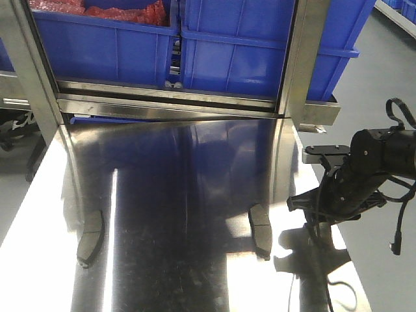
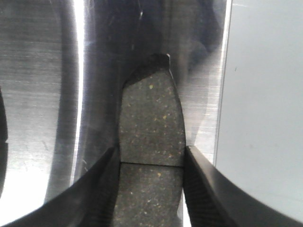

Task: Move and align brake pads A on conveyor
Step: 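Close the right gripper on the brake pad and lift it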

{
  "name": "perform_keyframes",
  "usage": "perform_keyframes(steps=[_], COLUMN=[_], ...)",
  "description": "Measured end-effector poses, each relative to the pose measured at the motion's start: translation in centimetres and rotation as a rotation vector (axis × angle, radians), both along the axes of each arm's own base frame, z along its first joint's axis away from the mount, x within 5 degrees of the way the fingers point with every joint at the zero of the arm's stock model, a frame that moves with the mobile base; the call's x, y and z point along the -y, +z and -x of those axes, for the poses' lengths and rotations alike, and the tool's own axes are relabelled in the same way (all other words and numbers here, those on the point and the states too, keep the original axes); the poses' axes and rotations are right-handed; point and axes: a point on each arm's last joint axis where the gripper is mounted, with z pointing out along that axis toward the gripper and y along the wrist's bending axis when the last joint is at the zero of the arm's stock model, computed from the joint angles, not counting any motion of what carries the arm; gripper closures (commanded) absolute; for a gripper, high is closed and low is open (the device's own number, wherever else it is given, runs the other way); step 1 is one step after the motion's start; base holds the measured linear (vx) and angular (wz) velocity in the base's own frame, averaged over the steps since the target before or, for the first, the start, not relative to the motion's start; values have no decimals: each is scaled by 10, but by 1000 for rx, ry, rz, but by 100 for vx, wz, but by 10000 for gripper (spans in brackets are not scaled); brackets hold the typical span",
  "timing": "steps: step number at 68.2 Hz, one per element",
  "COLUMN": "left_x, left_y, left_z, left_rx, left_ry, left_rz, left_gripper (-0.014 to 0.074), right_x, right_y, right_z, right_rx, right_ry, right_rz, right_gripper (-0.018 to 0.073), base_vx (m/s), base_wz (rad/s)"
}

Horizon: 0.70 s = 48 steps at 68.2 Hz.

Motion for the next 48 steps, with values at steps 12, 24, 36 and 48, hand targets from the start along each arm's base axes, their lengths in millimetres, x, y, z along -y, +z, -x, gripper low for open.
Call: perform_keyframes(steps=[12, 24, 36, 48], left_x=[0, 0, 0, 0], left_y=[0, 0, 0, 0], left_z=[0, 0, 0, 0], left_rx=[0, 0, 0, 0], left_ry=[0, 0, 0, 0], left_rz=[0, 0, 0, 0], left_gripper=[531, 531, 531, 531], right_x=[0, 0, 4, 8], right_y=[0, 9, 27, 42], right_z=[0, 2, 23, 52], right_rx=[1, 49, 208, 325], right_ry=[0, 0, -1, 0], right_rz=[0, -7, -31, -45], right_gripper=[567, 565, 565, 565], base_vx=[0, 0, 0, 0], base_wz=[0, 0, 0, 0])
